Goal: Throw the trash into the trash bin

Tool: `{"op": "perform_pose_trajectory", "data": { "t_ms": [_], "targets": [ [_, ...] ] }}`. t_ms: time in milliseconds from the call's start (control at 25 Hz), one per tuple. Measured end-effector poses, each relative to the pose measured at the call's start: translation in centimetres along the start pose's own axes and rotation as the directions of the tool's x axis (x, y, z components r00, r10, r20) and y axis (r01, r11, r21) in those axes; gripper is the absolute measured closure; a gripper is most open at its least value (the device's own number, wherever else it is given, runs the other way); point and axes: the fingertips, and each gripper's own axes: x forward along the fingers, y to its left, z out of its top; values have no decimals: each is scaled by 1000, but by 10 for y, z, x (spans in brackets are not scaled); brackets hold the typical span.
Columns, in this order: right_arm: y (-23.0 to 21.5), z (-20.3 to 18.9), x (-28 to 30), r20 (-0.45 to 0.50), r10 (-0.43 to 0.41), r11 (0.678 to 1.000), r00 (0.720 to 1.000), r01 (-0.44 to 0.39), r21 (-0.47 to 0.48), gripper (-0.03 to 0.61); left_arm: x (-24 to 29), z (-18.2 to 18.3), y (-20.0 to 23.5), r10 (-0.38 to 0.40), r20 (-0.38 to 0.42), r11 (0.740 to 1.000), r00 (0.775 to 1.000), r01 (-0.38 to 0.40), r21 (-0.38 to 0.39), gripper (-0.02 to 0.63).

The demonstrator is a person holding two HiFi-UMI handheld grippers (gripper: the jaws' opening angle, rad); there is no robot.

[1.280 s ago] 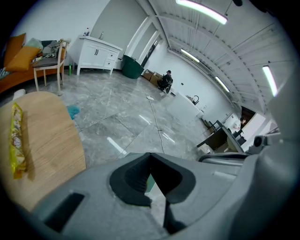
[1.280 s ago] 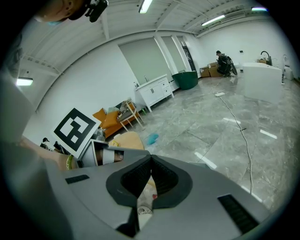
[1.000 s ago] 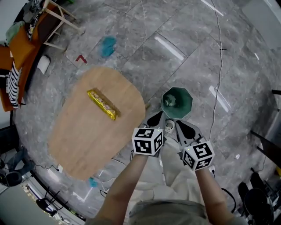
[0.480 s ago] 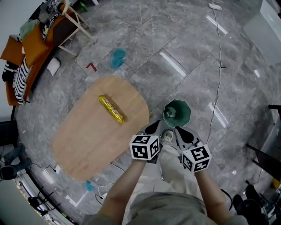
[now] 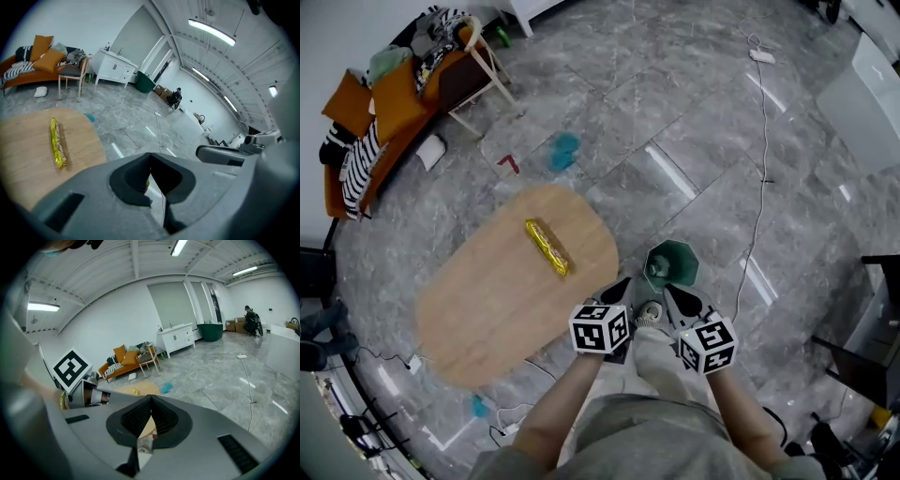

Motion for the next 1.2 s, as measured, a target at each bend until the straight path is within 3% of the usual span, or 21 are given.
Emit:
{"op": "perform_pose_trajectory", "data": {
  "t_ms": [720, 1200],
  "targets": [
    [31, 63, -40, 74, 80, 994, 994, -73, -86, 569, -61, 50, -40, 19, 115, 998, 993, -25, 50, 604],
    [45, 78, -59, 95, 143, 978, 985, -126, -163, 569, -97, 58, -39, 93, 212, 995, 973, -98, 10, 604]
  ]
}}
